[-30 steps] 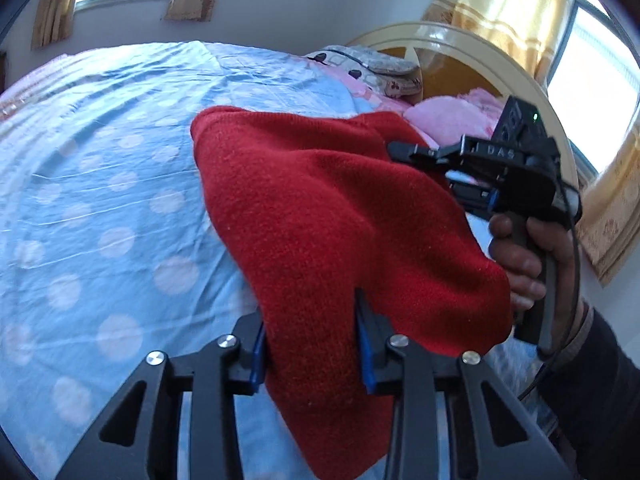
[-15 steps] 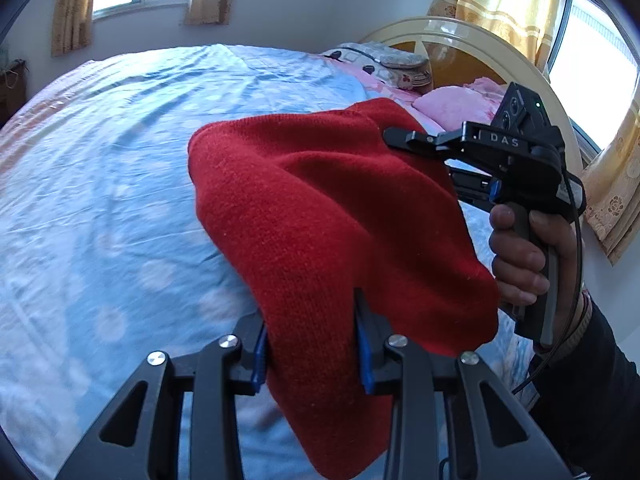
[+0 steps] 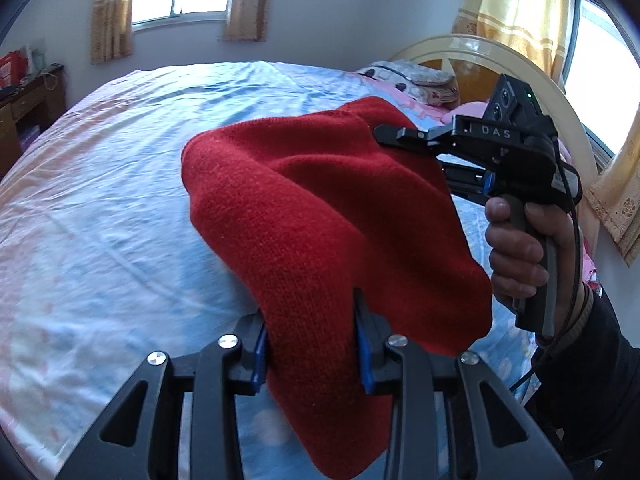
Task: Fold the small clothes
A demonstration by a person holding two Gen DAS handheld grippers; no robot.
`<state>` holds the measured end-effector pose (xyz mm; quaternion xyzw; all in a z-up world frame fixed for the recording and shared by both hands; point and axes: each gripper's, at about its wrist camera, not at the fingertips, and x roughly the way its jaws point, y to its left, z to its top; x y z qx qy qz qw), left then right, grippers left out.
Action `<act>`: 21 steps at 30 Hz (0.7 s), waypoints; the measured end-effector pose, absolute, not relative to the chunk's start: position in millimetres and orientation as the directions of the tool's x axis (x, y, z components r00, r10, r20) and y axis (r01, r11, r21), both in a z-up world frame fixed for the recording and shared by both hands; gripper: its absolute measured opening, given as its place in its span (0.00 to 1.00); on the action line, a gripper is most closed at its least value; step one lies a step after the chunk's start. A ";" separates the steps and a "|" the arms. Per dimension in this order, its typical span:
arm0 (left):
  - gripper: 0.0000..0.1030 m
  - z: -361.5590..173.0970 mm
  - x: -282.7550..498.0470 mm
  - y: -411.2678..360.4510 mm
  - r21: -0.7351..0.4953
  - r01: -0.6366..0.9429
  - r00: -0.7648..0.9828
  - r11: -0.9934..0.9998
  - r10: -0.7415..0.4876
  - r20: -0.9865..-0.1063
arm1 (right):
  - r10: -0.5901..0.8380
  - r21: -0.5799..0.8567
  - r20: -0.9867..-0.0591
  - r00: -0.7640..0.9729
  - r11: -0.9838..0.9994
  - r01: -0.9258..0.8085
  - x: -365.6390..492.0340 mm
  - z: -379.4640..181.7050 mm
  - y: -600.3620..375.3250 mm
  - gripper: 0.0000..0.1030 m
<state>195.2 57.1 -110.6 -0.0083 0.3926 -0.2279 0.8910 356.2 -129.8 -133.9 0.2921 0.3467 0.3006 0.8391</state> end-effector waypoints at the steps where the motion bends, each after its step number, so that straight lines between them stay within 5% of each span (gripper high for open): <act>1: 0.35 -111.2 193.3 62.3 -0.193 0.392 0.593 0.899 -0.407 -0.695 | 0.713 0.698 -0.407 0.571 0.646 -0.309 356.7 -133.9 -122.5 0.22; 21: 0.35 -124.8 166.5 167.8 -0.192 0.182 0.687 0.964 -0.265 -0.677 | 0.810 0.691 -0.434 0.394 0.581 -0.431 385.9 -141.5 41.6 0.22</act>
